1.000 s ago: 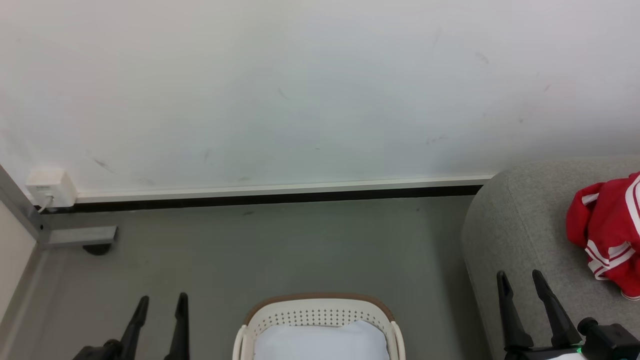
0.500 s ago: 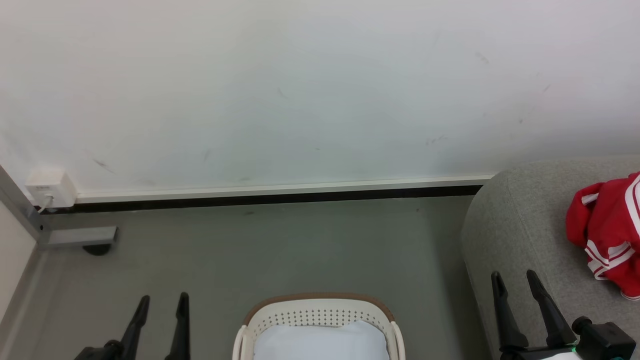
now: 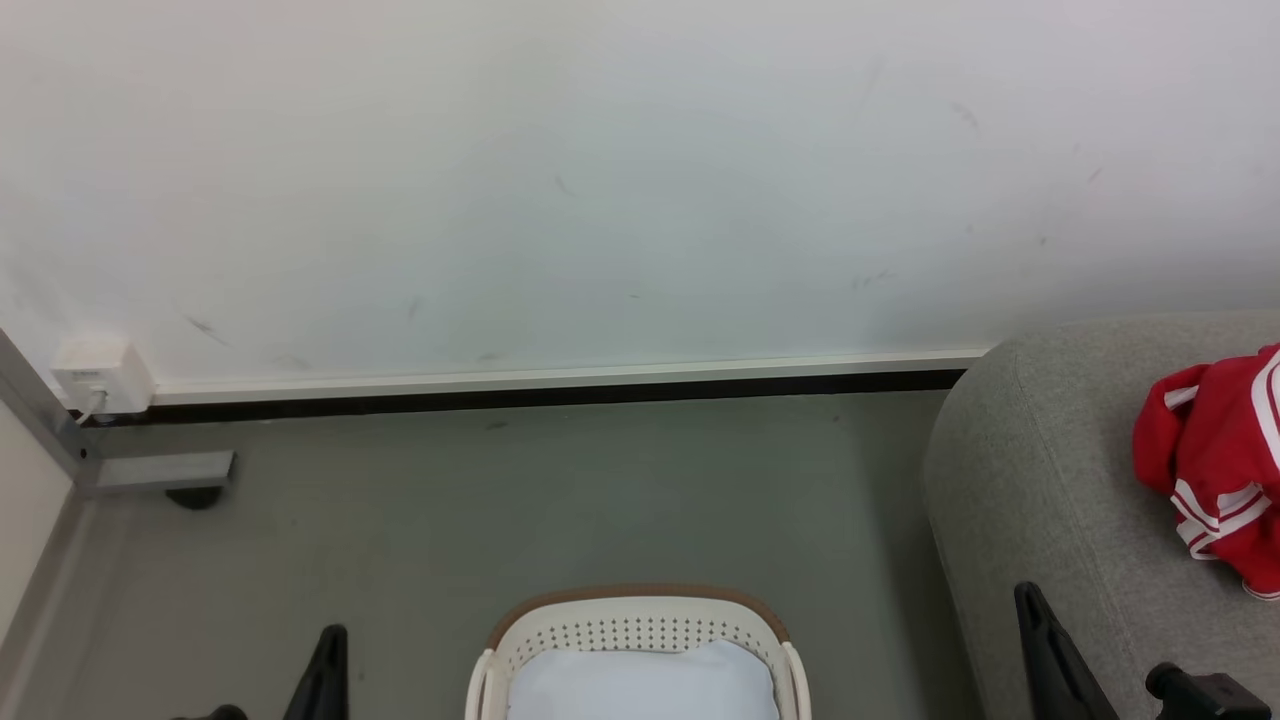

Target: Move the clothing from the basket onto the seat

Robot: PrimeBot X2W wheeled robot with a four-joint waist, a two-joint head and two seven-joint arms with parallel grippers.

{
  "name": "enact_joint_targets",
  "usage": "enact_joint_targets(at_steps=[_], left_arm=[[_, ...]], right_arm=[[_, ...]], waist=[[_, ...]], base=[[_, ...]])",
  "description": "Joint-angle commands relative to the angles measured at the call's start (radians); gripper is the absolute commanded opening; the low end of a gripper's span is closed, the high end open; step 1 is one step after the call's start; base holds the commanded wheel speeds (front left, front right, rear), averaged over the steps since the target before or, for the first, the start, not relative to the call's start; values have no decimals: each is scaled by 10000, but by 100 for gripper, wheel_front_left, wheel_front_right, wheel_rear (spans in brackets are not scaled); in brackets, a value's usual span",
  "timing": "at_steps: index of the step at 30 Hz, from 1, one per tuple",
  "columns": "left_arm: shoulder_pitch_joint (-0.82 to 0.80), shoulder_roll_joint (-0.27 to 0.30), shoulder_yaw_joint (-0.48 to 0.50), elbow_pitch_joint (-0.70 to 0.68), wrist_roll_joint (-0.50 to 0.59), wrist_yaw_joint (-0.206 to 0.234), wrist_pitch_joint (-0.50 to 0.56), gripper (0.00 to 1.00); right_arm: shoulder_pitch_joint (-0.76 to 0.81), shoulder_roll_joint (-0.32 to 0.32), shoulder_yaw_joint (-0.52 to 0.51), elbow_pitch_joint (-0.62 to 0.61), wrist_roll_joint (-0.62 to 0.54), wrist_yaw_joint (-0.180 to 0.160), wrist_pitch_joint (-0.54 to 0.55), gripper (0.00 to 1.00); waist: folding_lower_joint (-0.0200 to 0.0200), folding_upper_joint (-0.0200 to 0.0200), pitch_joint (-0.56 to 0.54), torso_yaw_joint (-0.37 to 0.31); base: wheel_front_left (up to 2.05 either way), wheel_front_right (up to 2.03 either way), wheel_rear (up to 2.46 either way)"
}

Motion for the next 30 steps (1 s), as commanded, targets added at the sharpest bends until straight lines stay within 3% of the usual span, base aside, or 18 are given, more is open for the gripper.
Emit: enact_joint_targets(at_steps=[1,30], left_arm=[[-242,35,121,-116,-435,-51,99,0],[-844,-184,581,131,-4921,-282,1320,0]], right_arm=[[-188,-30,-99,-139,420,-1,67,0],[-575,-127,-751,-38,4633,-6,1094,0]], waist=[[0,-1,3,7],[0,-1,83,98]], base=[[0,0,0],[0,0,0]])
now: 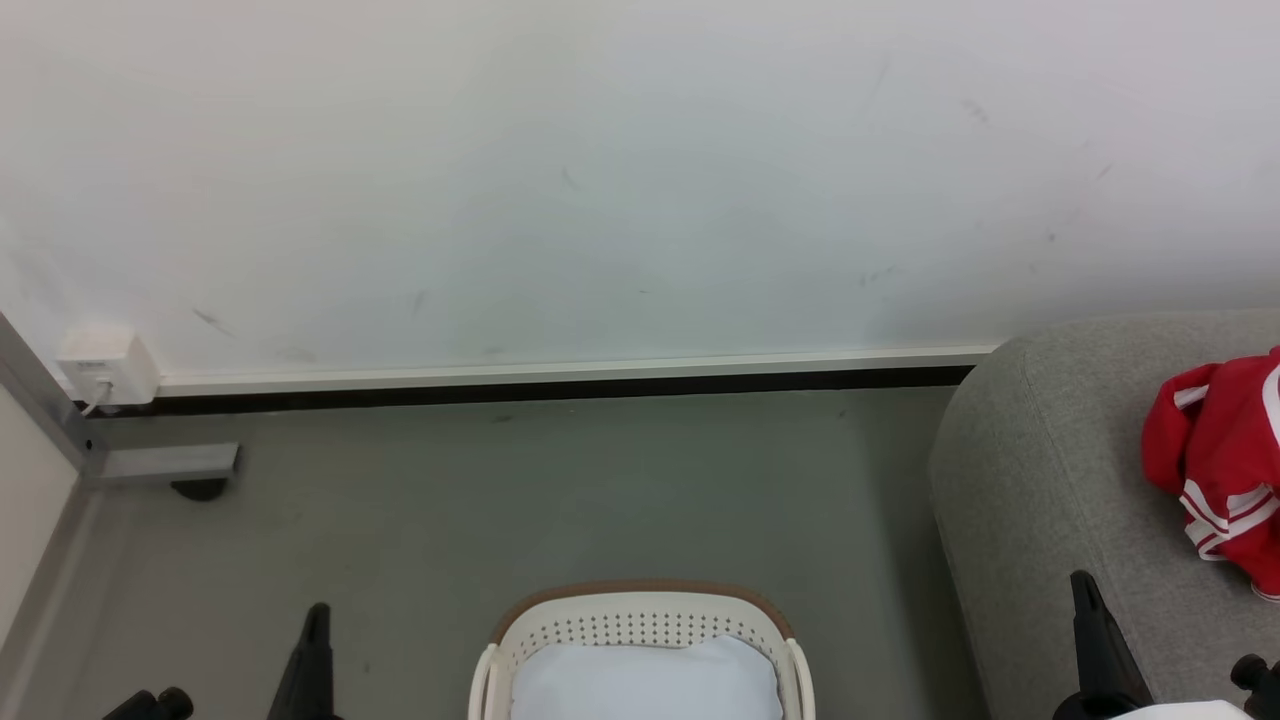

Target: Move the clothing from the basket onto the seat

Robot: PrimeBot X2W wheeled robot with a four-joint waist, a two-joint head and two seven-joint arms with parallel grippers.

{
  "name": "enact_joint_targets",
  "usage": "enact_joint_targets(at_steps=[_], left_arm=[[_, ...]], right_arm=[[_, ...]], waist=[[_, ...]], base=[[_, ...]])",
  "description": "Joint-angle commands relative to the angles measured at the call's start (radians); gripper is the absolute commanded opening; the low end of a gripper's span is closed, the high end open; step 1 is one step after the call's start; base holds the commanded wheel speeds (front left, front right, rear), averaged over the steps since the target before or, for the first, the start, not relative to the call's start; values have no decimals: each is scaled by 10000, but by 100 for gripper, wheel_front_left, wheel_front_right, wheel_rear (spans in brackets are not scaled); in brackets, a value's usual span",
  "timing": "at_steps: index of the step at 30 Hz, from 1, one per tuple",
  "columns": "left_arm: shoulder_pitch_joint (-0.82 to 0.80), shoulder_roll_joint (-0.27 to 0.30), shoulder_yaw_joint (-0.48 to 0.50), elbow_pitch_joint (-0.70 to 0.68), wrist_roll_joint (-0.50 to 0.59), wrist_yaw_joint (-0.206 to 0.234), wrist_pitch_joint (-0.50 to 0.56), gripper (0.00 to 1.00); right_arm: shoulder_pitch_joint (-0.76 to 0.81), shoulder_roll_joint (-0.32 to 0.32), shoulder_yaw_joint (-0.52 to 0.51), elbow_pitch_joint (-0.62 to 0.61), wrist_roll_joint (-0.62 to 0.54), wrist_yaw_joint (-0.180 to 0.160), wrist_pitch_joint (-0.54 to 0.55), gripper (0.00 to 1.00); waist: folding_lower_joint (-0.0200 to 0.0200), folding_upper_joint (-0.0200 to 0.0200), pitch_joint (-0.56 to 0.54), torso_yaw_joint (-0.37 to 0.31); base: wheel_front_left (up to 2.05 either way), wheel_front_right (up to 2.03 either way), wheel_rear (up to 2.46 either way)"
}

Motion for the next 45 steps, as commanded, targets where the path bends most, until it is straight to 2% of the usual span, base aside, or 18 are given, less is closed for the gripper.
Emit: enact_joint_targets(at_steps=[1,27,45], left_arm=[[-272,33,82,-72,-435,-70,100,0],[-685,-121,416,122,-3398,-224,938,0],[-894,-201,593,238,-4934,-303,1389,0]], right_arm=[[-328,-69,-100,-75,360,-6,65,0],[-540,-83,-593,-11,3073,-10,799,0],[-664,-72,-875,30,4507,-13,1208,0]], waist=[[0,-1,4,6],[0,-1,76,87],[0,-1,123,141]], base=[[0,0,0],[0,0,0],[0,0,0]])
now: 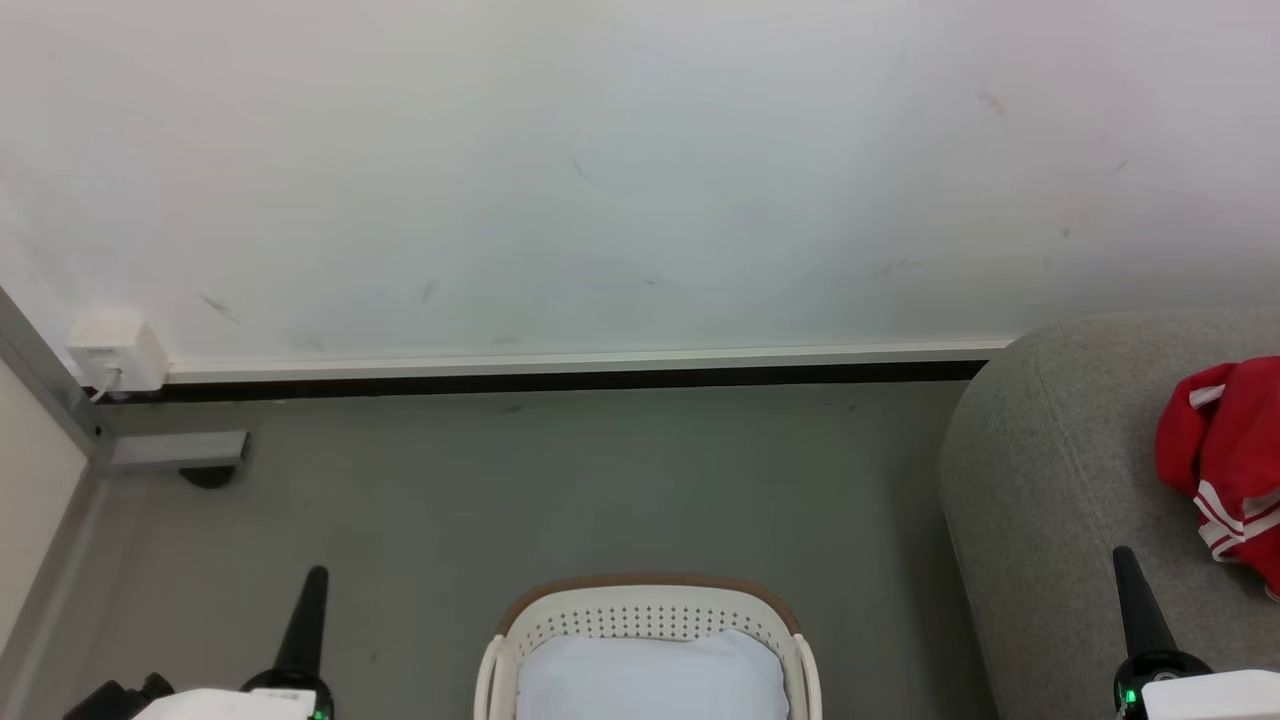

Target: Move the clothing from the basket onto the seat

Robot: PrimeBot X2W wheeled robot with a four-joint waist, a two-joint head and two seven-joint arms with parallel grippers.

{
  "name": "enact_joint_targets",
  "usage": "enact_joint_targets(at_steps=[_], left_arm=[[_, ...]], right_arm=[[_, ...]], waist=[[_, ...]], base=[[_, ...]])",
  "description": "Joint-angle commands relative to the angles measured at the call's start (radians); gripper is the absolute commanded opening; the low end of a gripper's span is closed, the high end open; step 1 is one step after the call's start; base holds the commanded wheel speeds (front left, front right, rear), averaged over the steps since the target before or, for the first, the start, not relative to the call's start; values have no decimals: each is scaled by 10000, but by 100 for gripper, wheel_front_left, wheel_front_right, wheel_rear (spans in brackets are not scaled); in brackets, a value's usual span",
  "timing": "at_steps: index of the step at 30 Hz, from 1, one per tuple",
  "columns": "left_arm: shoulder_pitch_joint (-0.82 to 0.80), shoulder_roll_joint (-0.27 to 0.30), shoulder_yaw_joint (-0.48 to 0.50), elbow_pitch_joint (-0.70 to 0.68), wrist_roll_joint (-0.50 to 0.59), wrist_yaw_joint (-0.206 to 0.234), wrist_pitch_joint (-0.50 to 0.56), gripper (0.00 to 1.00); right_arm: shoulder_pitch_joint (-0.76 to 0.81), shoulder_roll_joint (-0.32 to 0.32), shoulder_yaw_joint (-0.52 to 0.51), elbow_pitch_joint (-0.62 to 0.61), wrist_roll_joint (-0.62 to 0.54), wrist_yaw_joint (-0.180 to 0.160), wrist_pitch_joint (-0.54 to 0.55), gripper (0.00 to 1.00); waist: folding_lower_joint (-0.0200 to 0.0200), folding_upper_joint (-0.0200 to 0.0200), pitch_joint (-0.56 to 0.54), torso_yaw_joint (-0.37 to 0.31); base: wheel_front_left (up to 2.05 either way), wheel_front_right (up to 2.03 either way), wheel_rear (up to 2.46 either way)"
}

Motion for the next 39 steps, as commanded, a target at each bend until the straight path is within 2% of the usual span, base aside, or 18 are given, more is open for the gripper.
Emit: enact_joint_targets(at_steps=[1,39], left_arm=[[-175,7,65,-16,-219,-45,61,0],[-546,-129,371,180,-3009,-207,842,0]], right_arm=[[-171,-58,-55,-29,217,-13,59,0],[-365,-3,-594,53,2732,-19,807,0]], waist=[[0,0,3,4],[0,0,108,123]], base=[[0,0,0],[0,0,0]])
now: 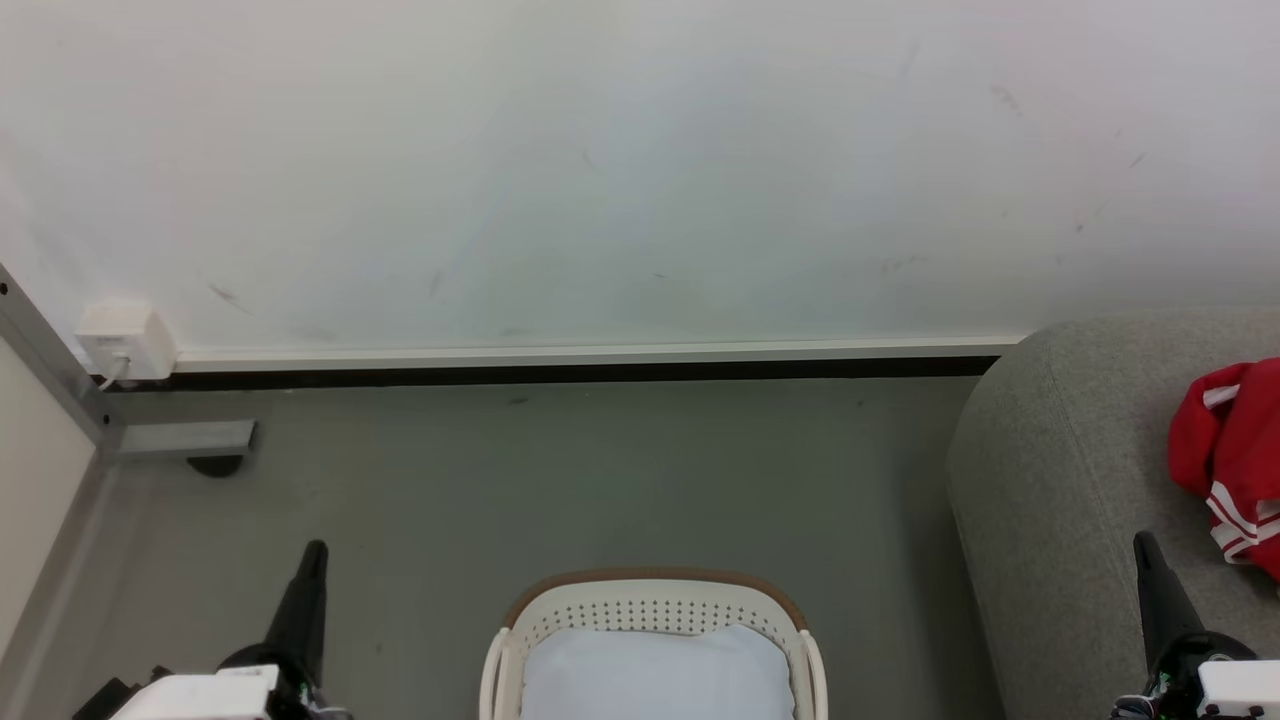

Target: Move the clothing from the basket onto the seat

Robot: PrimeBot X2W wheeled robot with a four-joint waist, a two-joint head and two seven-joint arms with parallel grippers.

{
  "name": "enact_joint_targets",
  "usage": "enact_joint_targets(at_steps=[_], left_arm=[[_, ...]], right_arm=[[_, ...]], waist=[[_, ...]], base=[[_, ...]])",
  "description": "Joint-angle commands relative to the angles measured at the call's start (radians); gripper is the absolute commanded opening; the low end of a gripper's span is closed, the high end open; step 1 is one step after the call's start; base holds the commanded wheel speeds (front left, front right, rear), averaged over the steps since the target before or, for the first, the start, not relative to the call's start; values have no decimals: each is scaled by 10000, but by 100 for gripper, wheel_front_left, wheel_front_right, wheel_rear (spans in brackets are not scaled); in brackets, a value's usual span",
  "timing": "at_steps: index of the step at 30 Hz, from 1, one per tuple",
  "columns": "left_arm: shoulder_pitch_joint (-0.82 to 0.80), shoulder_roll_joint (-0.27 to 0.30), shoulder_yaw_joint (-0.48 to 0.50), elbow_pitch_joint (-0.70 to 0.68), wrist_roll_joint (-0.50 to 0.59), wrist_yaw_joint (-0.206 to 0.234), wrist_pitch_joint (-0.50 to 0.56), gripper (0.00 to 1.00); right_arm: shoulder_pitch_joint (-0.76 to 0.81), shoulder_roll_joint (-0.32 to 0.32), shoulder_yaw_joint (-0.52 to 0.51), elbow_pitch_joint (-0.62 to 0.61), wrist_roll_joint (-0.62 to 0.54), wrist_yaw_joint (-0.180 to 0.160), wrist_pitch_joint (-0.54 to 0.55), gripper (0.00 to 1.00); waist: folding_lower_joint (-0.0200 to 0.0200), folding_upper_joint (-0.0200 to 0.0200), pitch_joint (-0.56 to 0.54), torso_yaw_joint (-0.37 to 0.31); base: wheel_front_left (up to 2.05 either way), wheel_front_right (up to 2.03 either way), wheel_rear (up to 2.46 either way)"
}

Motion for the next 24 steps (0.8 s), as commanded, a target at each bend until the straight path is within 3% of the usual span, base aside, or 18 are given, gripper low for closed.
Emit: enact_joint_targets(at_steps=[1,24], left_arm=[[-125,18,53,10,-199,-71,48,0],[-171,-4,86,36,-609,-97,164,0]], right_arm=[[-94,-14,-60,16,225,-20,62,0],[-139,23,-163,32,478,-21,184,0]], waist=[[0,-1,4,5],[0,-1,22,25]], base=[[0,0,0],[0,0,0]])
